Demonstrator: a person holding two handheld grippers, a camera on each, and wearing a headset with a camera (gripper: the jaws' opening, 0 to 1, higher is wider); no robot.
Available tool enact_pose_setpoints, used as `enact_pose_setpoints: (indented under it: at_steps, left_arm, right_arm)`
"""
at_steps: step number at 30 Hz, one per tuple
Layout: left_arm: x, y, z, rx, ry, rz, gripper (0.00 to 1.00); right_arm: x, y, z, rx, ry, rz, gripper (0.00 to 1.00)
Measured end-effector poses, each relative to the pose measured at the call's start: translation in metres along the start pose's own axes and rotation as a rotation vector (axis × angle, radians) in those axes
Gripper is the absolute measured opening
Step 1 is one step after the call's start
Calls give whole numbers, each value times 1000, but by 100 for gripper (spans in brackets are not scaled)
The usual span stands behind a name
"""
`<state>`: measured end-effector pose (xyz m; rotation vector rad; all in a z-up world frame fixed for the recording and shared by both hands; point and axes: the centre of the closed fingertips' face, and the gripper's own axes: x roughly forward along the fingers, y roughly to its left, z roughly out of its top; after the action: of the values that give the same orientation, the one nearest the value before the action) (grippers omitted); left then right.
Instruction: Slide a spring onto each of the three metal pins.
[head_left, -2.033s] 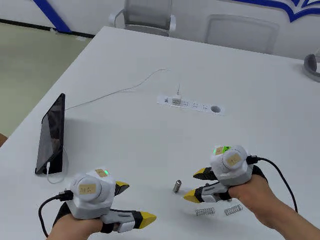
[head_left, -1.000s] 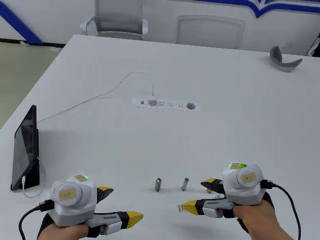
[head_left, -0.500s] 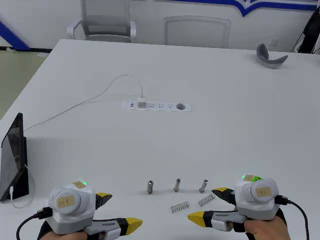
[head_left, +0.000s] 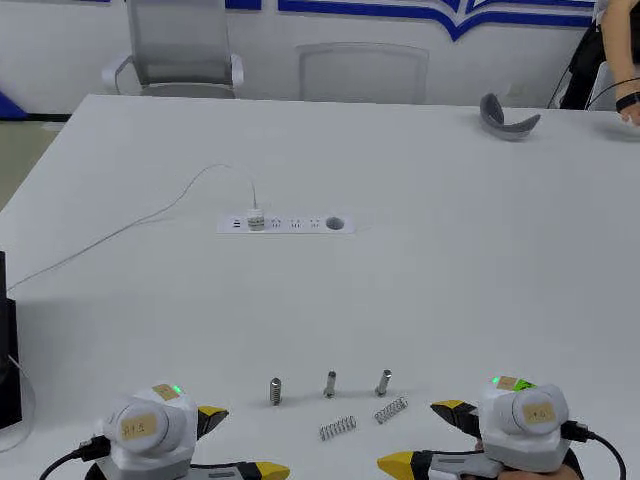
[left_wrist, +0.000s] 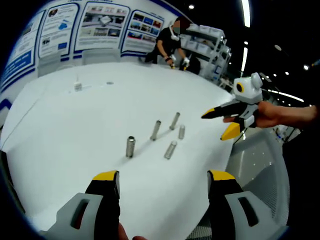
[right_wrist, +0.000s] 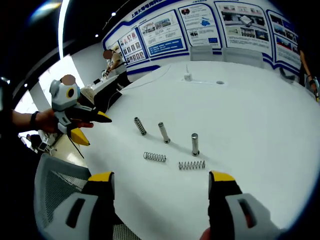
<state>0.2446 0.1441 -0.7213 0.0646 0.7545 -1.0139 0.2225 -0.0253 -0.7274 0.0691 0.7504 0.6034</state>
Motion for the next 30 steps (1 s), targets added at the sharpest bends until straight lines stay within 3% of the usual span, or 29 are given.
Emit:
enact_pose_setpoints:
  at_steps: [16, 30]
  left_arm:
    - [37, -27, 6, 145, 95, -85, 73]
    - [72, -39, 9, 197, 148, -129, 68]
  right_arm:
    - [-8, 1, -10, -1, 8, 4, 82]
    - [-11, 1, -13, 16, 2, 6, 82]
